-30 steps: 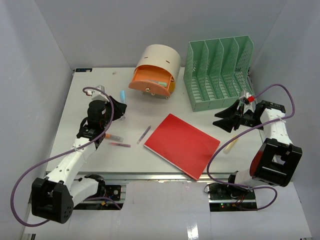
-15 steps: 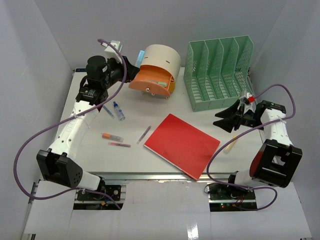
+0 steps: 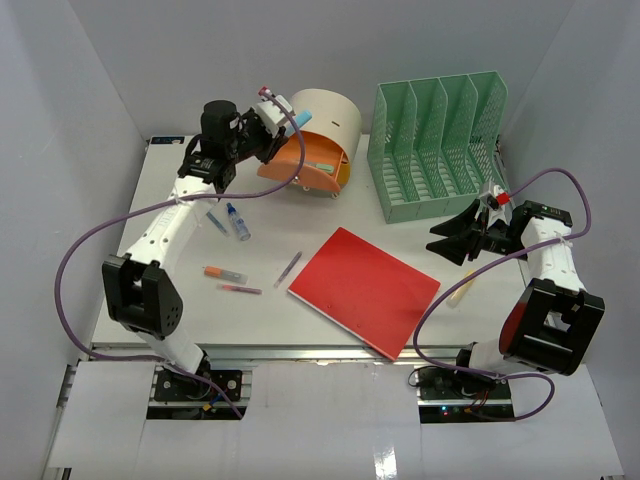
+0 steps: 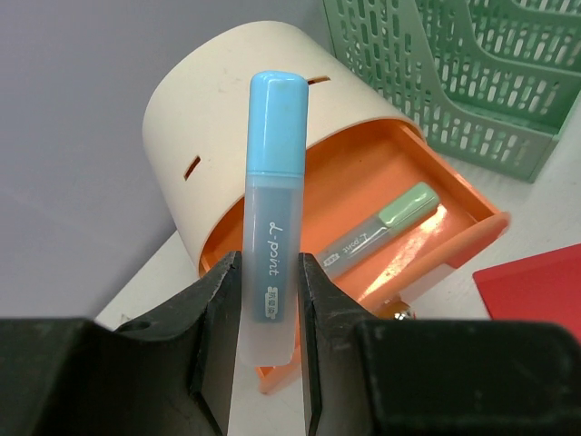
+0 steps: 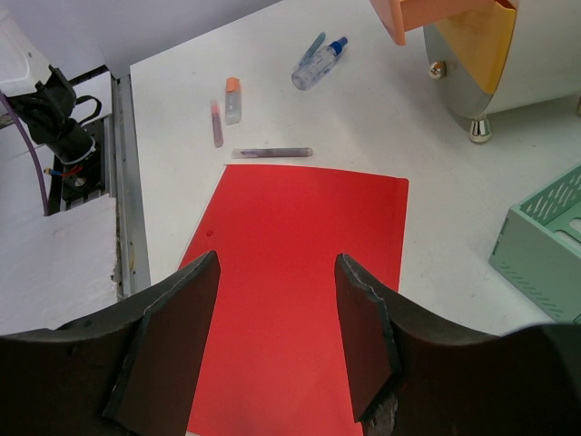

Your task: Organize the desk

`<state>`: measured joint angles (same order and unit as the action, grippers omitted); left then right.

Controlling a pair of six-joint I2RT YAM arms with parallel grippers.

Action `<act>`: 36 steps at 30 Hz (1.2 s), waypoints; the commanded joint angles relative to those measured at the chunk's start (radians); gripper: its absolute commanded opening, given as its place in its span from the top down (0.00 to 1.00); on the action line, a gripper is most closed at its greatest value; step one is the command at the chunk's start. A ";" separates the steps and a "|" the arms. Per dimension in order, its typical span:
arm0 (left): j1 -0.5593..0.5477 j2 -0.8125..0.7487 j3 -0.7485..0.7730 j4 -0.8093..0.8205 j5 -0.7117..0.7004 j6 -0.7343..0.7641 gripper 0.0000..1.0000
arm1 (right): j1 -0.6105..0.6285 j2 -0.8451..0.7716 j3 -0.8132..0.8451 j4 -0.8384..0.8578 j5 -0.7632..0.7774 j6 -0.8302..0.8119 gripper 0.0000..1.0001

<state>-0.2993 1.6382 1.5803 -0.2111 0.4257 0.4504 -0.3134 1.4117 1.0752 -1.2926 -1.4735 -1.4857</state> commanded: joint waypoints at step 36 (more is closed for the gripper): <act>-0.035 0.085 0.163 0.100 0.021 -0.071 0.22 | -0.023 -0.023 0.000 -0.019 -0.058 -0.028 0.39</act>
<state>-0.3298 1.8130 1.6932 -0.1848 0.4973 0.4923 -0.3321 1.4117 1.0752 -1.2926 -1.4738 -1.4937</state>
